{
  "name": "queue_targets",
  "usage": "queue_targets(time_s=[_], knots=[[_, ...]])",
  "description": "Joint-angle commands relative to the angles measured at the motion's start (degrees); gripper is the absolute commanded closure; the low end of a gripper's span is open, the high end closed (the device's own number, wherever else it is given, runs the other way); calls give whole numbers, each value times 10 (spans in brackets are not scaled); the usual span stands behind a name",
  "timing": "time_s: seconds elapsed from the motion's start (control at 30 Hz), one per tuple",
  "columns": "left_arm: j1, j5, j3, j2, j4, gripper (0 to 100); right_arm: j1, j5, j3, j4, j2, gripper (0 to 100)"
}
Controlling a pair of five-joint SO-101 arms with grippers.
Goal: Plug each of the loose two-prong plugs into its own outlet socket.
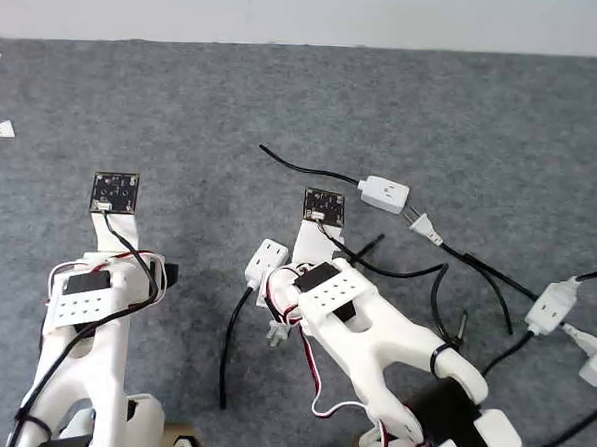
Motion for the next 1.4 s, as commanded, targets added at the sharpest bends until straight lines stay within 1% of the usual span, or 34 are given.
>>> queue_targets(time_s=[0.0, 0.07, 0.13, 0.17, 0.27, 0.33, 0.47, 0.6, 0.67, 0.77, 0.83, 0.97, 1.03, 1.1, 1.17, 1.23, 1.37], knots=[[4, -4, -29, -2, -12, 737, -7, -3, -2, -5, -1, 848], [4, -4, -29, -2, -12, 737, -7, 0, -4, 8, -4, 849], [4, -4, -29, -2, -12, 737, -2, 23, -5, 19, -6, 863], [4, -4, -29, -2, -12, 737, 0, 36, -5, 25, -6, 886], [4, -4, -29, -2, -12, 737, 23, 55, -16, 47, -6, 997], [4, -4, -29, -2, -12, 737, 38, 55, -28, 73, -2, 972], [4, -4, -29, -2, -12, 737, 73, 60, -54, 129, -7, 991], [4, -4, -29, -2, -12, 737, 98, 108, -98, 216, -7, 991], [4, -4, -29, -2, -12, 737, 112, 154, -133, 279, -9, 991], [4, -4, -29, -2, -12, 737, 153, 272, -200, 384, -29, 991], [4, -4, -29, -2, -12, 737, 184, 343, -236, 431, -49, 991], [4, -4, -29, -2, -12, 737, 230, 487, -272, 455, -86, 991], [3, -4, -29, -2, -12, 737, 245, 518, -280, 455, -94, 991], [2, -4, -29, -2, -12, 737, 247, 513, -276, 448, -94, 989], [2, -4, -29, -2, -12, 737, 245, 487, -268, 426, -82, 984], [4, -4, -29, -2, -12, 737, 242, 419, -256, 384, -67, 947], [4, -4, -29, -2, -12, 737, 240, 248, -211, 281, -18, 829]])
